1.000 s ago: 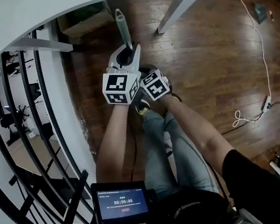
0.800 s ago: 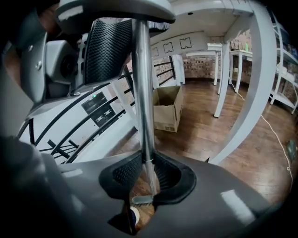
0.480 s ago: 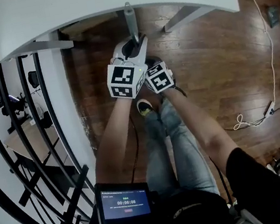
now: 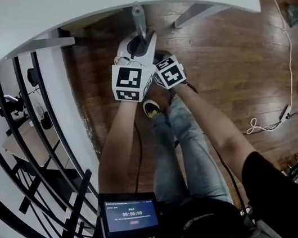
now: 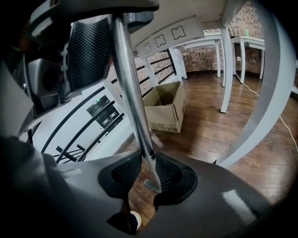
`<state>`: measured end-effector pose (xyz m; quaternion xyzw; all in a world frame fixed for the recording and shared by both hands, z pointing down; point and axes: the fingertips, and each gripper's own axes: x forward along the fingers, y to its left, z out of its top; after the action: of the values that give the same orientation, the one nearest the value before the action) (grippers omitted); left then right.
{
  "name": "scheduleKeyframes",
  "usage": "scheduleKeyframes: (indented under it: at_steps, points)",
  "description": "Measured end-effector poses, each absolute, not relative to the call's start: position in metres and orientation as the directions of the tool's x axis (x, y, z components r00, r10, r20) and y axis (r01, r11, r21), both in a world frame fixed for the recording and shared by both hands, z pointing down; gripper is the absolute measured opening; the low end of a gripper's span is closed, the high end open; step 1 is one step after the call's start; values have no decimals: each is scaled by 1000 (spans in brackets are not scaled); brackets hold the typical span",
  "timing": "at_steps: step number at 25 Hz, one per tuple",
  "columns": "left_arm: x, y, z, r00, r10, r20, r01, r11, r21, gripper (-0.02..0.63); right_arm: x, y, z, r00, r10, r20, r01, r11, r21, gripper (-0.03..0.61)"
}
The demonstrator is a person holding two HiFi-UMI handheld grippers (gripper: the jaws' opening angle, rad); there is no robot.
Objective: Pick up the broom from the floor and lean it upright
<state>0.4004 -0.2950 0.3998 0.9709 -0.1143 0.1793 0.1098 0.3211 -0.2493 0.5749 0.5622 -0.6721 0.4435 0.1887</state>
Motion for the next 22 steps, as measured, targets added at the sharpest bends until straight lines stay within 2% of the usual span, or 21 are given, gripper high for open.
scheduleKeyframes:
  at_steps: [2,4,8,13,22]
  points:
    - [400,-297,400,908,-191,372,-273,-945,181,97,325,-248,574,-294,-597,747,-922,-29,-386,103]
    - [399,-300,400,905,-202,375,-286,-941,182,142,330,-246,574,-287,-599,747,-923,-35,-383,103]
    - [399,-312,401,899,-222,378,-303,-937,171,160,336,-244,579,-271,-597,755,-927,-48,-372,101]
    - [404,-321,403,897,-232,376,-312,-935,169,149,339,-242,582,-259,-598,758,-931,-52,-360,91]
    - [419,-319,409,897,-197,396,-284,-943,172,256,342,-245,576,-252,-619,744,-938,-33,-345,92]
